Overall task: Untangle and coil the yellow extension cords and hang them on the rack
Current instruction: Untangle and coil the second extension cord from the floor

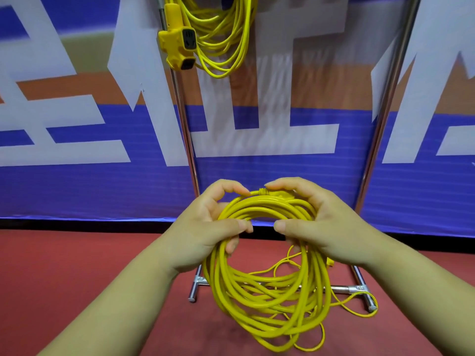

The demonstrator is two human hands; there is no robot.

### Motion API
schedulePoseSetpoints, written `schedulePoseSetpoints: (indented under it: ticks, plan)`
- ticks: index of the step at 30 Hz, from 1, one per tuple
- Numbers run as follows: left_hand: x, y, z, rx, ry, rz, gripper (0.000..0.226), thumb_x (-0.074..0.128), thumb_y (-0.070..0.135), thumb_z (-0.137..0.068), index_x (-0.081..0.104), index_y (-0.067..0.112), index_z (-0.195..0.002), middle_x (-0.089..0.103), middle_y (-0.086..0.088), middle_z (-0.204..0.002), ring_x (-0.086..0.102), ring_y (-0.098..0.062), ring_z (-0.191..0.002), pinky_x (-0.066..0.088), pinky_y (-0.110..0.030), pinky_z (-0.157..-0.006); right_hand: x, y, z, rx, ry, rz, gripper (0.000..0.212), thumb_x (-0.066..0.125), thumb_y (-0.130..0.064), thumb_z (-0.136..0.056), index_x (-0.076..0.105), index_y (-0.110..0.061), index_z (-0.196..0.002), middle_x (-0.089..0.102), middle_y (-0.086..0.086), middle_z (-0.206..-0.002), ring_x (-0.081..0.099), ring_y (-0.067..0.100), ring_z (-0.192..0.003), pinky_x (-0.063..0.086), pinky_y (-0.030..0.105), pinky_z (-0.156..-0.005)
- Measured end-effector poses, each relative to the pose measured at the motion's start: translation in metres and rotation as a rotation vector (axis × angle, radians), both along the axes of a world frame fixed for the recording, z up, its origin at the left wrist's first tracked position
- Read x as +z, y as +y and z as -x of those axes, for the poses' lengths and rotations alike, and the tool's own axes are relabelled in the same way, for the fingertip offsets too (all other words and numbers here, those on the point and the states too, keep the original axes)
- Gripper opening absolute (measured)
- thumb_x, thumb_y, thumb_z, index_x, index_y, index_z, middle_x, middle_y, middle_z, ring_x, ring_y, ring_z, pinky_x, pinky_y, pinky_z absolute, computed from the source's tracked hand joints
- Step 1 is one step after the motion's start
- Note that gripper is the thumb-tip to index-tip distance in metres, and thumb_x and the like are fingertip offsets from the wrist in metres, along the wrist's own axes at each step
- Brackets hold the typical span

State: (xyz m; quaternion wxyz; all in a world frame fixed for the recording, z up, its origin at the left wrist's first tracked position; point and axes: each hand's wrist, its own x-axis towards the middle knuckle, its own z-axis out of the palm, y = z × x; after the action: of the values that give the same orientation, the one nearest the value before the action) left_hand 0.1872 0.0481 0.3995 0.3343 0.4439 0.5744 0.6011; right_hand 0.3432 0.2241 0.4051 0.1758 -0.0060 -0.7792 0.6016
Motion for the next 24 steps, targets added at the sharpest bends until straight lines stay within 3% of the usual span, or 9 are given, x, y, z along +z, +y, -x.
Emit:
schedulePoseSetpoints:
  ticks: [3,6,8,11,15,19,24]
  plan:
    - [0.0,0.003,0.0,0.083,-0.013,0.007,0.053,0.073,0.001,-0.077,0.051,0.023,-0.12,0.067,-0.022,-0.082,0.052,-0.024,-0.047,0.044,-0.028,-0.047,-0.001,0.0,0.003,-0.072,0.045,-0.039,0.039,0.072,-0.005,-0.086,0.061,-0.026,-0.118,0.063,0.003,-0.075,0.056,0.018,-0.054,0.049,0.027,-0.052]
    - [-0.006,0.004,0.002,0.098,0.03,0.041,0.063,0.075,-0.004,-0.072,0.049,0.02,-0.124,0.063,-0.015,-0.071,0.054,-0.024,-0.052,0.047,-0.03,-0.05,-0.002,0.001,0.007,-0.113,0.079,-0.033,0.034,0.07,-0.004,-0.088,0.062,-0.025,-0.113,0.055,0.017,-0.071,0.052,0.019,-0.05,0.047,0.029,-0.051]
    - [-0.014,0.006,0.004,0.101,0.133,0.096,0.07,0.078,-0.004,-0.069,0.051,0.027,-0.125,0.06,-0.014,-0.067,0.054,-0.025,-0.057,0.048,-0.036,-0.053,-0.004,0.005,0.008,-0.16,0.089,-0.002,0.032,0.069,-0.005,-0.089,0.062,-0.024,-0.114,0.053,0.009,-0.063,0.05,0.019,-0.049,0.047,0.03,-0.05]
    - [-0.025,0.01,0.007,0.143,0.227,0.165,0.078,0.079,-0.003,-0.07,0.049,0.037,-0.13,0.066,-0.022,-0.076,0.063,-0.042,-0.068,0.054,-0.056,-0.065,-0.008,0.013,0.009,-0.234,0.099,0.008,0.032,0.069,-0.007,-0.089,0.06,-0.024,-0.115,0.053,-0.001,-0.057,0.049,0.019,-0.048,0.047,0.03,-0.05]
    - [-0.028,0.016,0.01,0.306,0.318,0.153,0.064,0.067,0.002,-0.069,0.052,0.04,-0.119,0.064,-0.019,-0.075,0.061,-0.045,-0.065,0.053,-0.058,-0.062,-0.012,0.014,0.011,-0.287,0.129,0.039,0.031,0.068,-0.007,-0.09,0.06,-0.024,-0.114,0.054,0.003,-0.056,0.05,0.019,-0.048,0.046,0.028,-0.05]
    - [-0.02,0.014,0.016,0.401,0.161,0.06,0.056,0.068,0.003,-0.068,0.058,0.029,-0.116,0.061,-0.021,-0.068,0.056,-0.032,-0.052,0.05,-0.048,-0.053,-0.017,0.015,0.013,-0.273,0.086,0.034,0.028,0.065,-0.007,-0.093,0.057,-0.024,-0.113,0.054,0.003,-0.055,0.051,0.018,-0.048,0.045,0.029,-0.049]
    - [-0.01,0.004,0.014,0.192,-0.139,-0.052,0.069,0.076,0.003,-0.07,0.057,0.031,-0.131,0.056,-0.013,-0.065,0.056,-0.024,-0.047,0.047,-0.033,-0.054,-0.024,0.013,0.014,-0.178,0.013,-0.094,0.025,0.06,-0.014,-0.098,0.05,-0.033,-0.111,0.057,0.003,-0.059,0.052,0.021,-0.055,0.046,0.048,-0.055]
